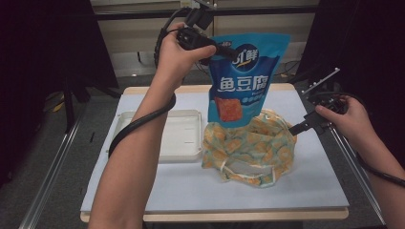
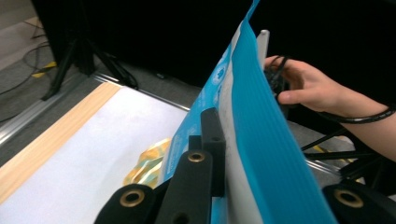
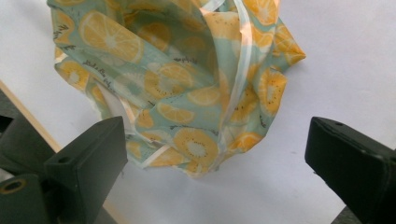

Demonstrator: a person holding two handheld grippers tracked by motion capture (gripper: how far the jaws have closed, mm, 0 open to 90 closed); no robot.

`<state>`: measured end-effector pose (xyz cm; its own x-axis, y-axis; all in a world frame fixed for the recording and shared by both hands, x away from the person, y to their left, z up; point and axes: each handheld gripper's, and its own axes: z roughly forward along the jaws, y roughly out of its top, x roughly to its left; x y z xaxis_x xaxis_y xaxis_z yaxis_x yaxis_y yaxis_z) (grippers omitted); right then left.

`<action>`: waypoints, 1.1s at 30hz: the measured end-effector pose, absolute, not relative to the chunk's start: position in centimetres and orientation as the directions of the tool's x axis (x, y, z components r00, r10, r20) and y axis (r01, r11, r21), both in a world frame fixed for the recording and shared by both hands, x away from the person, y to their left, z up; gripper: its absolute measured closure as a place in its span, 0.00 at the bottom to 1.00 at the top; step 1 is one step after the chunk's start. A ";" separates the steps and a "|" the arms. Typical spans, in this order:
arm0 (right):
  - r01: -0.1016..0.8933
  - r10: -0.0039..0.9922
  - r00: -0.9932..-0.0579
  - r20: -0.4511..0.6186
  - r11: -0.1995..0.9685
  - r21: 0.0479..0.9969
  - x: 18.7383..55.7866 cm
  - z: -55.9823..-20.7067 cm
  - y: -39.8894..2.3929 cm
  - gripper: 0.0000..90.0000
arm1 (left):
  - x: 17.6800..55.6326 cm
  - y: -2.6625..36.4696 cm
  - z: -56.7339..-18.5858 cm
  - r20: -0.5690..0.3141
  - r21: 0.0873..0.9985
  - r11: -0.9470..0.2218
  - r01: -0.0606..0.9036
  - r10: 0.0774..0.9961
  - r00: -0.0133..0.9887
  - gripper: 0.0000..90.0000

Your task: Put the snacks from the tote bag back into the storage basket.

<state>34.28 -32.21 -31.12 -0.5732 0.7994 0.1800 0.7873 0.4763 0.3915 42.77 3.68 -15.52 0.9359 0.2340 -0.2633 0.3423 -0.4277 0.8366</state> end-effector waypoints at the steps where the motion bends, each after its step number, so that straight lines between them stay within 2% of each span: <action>1: 0.792 0.800 -0.569 0.190 0.471 0.388 34.1 -31.3 -32.2 0.06 | 42.7 4.0 -15.4 -0.259 0.836 -0.429 0.342 0.242 0.935 1.00; 9: 0.807 0.818 -0.544 0.187 0.449 0.384 33.4 -32.1 -32.5 0.07 | 42.6 6.7 -15.5 -0.262 0.835 -0.416 0.360 0.276 0.925 1.00; 33: 0.799 0.819 -0.555 0.148 0.475 0.368 31.2 -34.4 -30.7 0.06 | 42.9 12.2 -16.4 -0.282 0.833 -0.379 0.404 0.339 0.898 1.00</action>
<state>31.21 -30.66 -34.43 -0.5548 0.8187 0.1480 0.7992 0.4751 0.3681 42.94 12.22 -16.41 0.8976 0.3390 -0.2817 0.4043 -0.3787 0.8326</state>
